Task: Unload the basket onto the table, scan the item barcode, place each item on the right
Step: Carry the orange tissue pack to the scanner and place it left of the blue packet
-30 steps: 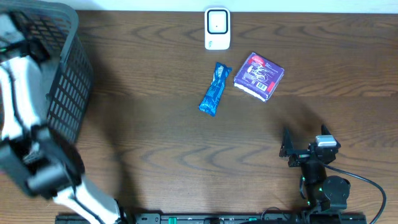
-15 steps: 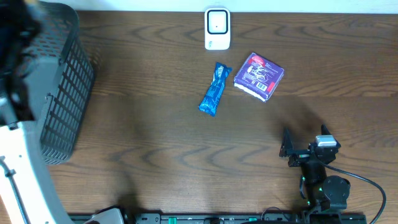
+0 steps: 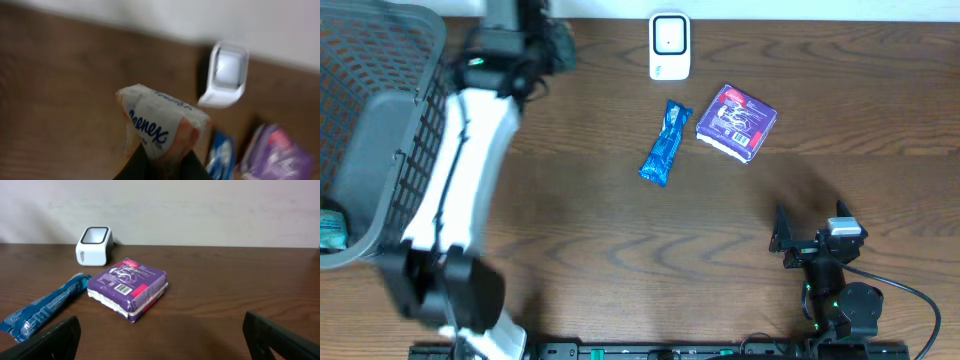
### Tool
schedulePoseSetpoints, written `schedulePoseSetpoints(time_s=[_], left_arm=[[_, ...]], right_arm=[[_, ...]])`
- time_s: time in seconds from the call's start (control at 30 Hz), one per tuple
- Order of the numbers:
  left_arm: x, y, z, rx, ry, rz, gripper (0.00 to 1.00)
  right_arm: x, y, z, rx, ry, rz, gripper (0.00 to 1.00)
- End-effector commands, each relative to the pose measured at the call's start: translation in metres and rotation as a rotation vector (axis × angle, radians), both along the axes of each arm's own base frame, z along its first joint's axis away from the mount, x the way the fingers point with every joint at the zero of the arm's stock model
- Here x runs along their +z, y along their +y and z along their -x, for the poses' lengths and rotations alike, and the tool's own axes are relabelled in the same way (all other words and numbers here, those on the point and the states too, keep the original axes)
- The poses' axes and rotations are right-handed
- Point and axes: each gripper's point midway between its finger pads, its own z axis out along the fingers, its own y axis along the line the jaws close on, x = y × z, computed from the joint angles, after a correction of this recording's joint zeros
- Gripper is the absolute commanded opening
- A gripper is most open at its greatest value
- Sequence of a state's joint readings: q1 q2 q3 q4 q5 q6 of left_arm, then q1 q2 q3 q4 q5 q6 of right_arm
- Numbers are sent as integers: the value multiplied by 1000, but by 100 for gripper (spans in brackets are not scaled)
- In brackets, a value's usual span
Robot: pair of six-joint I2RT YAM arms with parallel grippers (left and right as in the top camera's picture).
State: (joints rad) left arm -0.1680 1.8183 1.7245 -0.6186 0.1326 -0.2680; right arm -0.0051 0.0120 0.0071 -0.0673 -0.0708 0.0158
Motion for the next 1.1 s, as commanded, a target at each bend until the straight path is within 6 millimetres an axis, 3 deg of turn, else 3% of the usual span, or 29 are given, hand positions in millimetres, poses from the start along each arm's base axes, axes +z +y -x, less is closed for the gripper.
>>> schedulePoseSetpoints(time_s=[0.0,0.07,0.2,0.4,0.67,0.83,0.93,1.07], left_arm=[[-61,-16,2,-21,136,-67,7],[-99,-33,8,-24,235,-66,7],[-151,-63,25,-27,375,-59,7],[-192,-111,47,8,478,-27,7],[-191,-171,49,-3,410,59,8],[-186,-190,48,-35,369,74,8],[-179,-175,36,-27,293,-18,7],[-147,-119,11,58,162,-237,8]], right_arm=[[0,1,0,4,1,-13,99],[0,1,0,4,1,-13,99],[0,1,0,4,1,-13,99],[0,1,0,4,1,-13,99],[0,1,0,4,1,-13,99],[0,1,0,4,1,-13,99],[0,1,0,4,1,-13,99],[0,1,0,4,1,-13,99]])
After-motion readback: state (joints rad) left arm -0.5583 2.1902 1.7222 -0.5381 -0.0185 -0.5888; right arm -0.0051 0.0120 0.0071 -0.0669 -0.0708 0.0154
